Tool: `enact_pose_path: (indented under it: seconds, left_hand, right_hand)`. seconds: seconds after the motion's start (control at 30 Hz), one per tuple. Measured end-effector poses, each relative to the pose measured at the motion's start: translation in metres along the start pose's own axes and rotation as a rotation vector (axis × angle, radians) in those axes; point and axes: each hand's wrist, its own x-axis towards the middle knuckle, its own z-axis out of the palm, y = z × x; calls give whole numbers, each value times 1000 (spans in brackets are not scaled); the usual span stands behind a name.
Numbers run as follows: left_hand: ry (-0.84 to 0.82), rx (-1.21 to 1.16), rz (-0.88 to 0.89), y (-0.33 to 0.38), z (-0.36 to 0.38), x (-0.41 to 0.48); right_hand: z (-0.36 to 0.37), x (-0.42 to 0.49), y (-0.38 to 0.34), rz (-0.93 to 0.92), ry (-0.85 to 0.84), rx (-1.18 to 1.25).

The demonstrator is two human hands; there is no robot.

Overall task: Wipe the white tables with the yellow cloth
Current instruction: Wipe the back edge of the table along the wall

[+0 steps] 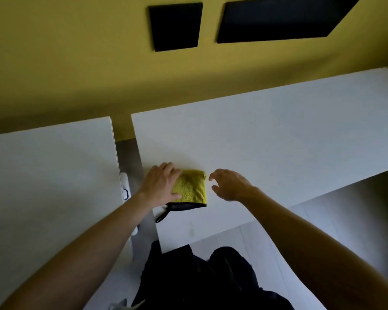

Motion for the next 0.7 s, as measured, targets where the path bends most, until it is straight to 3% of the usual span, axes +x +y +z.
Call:
enact_pose_path:
  seconds: [0.1, 0.23, 0.4, 0.5, 0.57, 0.63, 0.7]
  left_hand:
    - [74, -40, -20, 7, 10, 16]
    - [-76, -156, -68, 16, 9, 40]
    - [-110, -196, -177, 23, 3, 44]
    - [-114, -350, -435, 18, 4, 33]
    - [0, -476, -677, 12, 9, 25]
    - [224, -423, -895, 9, 12, 19]
    - [329, -275, -980, 24, 14, 20]
  right_hand:
    - [-12, 18, 10, -33, 23, -9]
    - [-27, 51, 23, -121, 56, -20]
    - [-46, 101, 30, -286, 74, -14]
    - [-55, 126, 28, -406, 45, -39]
    - [-59, 139, 27, -460, 72, -35]
    - [-62, 152, 27, -506, 119, -4]
    - [-59, 162, 28, -544, 176, 30]
